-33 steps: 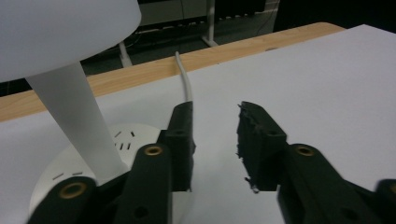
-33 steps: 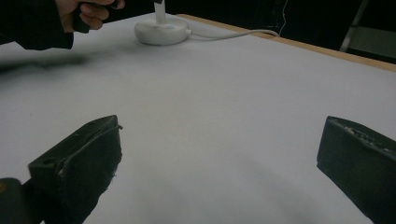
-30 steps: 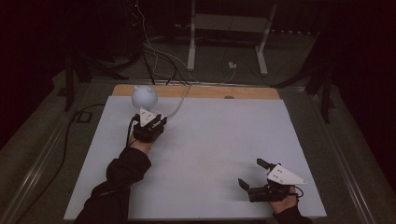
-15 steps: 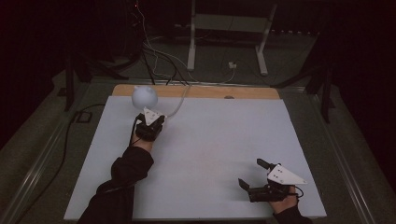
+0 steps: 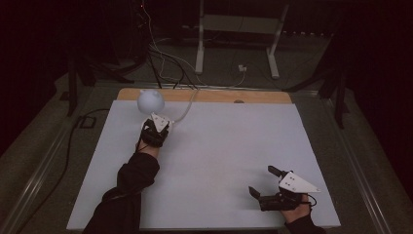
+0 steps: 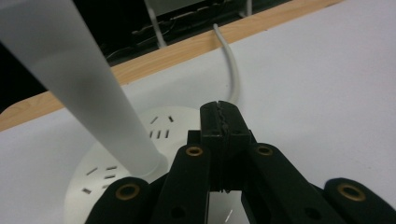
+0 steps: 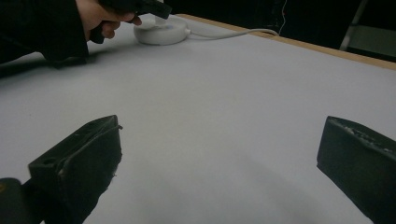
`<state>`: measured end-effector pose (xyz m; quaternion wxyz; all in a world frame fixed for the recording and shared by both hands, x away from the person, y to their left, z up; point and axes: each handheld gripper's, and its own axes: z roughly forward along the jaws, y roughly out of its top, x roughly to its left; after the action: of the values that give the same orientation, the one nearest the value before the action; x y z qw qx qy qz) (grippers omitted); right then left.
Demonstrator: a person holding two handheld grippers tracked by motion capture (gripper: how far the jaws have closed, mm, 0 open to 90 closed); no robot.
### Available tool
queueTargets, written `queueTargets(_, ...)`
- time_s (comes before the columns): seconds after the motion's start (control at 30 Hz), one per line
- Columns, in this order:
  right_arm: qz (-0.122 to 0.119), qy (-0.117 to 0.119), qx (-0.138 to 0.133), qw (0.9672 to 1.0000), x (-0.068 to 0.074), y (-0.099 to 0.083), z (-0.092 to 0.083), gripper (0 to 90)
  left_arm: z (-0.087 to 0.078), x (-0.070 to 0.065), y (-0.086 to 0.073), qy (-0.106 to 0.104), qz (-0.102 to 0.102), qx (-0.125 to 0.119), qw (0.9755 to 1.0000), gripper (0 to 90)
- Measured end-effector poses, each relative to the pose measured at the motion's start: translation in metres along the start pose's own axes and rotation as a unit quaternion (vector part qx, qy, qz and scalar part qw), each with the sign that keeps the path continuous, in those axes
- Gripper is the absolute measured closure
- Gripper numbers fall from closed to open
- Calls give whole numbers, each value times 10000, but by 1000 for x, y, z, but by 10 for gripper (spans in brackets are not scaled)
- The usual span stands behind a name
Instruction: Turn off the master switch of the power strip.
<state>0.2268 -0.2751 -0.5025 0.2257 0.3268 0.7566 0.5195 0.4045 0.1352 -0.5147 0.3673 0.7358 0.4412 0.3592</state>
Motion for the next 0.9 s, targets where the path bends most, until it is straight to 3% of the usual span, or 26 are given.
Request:
queueTargets(0.47, 8, 6, 33, 10000, 0, -1, 1, 0, 10, -2, -4, 169, 424, 196, 9988, 900)
queueTargets(0.73, -8, 11, 47, 10000, 0, -1, 1, 0, 13, -4, -5, 183, 577, 212, 9979, 900)
queueTargets(0.8, -10, 19, 53, 10000, 0, -1, 1, 0, 14, -5, -5, 296, 649, 255, 9971, 900)
queueTargets(0.9, -15, 18, 52, 10000, 0, -1, 1, 0, 14, -3, -4, 243, 620, 278, 9974, 900)
